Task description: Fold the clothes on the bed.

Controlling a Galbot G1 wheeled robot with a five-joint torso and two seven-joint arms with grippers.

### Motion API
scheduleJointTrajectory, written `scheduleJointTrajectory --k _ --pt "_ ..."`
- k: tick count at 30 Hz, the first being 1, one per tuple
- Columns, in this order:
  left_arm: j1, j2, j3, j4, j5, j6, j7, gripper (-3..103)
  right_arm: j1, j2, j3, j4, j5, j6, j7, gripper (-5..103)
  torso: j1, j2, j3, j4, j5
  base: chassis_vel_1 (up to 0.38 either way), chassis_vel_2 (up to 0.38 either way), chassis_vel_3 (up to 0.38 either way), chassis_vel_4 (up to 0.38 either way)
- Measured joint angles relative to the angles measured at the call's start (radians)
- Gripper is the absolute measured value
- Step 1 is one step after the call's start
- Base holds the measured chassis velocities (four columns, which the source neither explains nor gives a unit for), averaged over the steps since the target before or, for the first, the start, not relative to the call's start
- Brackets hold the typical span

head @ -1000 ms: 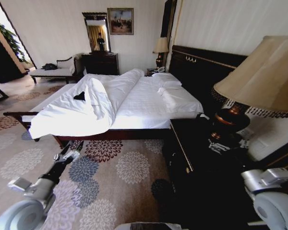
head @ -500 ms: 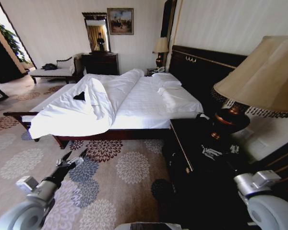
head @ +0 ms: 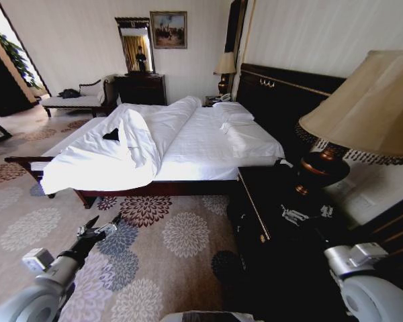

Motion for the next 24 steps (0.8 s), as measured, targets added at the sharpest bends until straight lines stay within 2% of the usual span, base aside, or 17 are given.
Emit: scheduleJointTrajectory --k 4,9,24 --pt "0.006 -0.006 -0.001 -0.001 0.002 -0.004 0.004 100 0.000 0.005 -0.002 -0.003 0.000 0.002 -0.002 96 0.000 0.000 0.000 0.0001 0.0000 0.000 0.000 0.000 0.000" --pt "0.003 -0.007 -0.003 0.000 -0.005 -0.006 0.004 100 0.001 0.008 -0.008 -0.003 -0.001 0.002 -0.002 100 0.000 0.000 0.000 0.0000 0.0000 -0.060 0.033 0.061 -0.042" --pt "-0.004 -0.005 0.011 0.010 0.000 -0.007 0.004 100 0.006 0.013 -0.016 -0.007 -0.002 -0.001 0.001 100 0.000 0.000 0.000 0.0001 -0.0001 -0.071 0.066 0.071 -0.073"
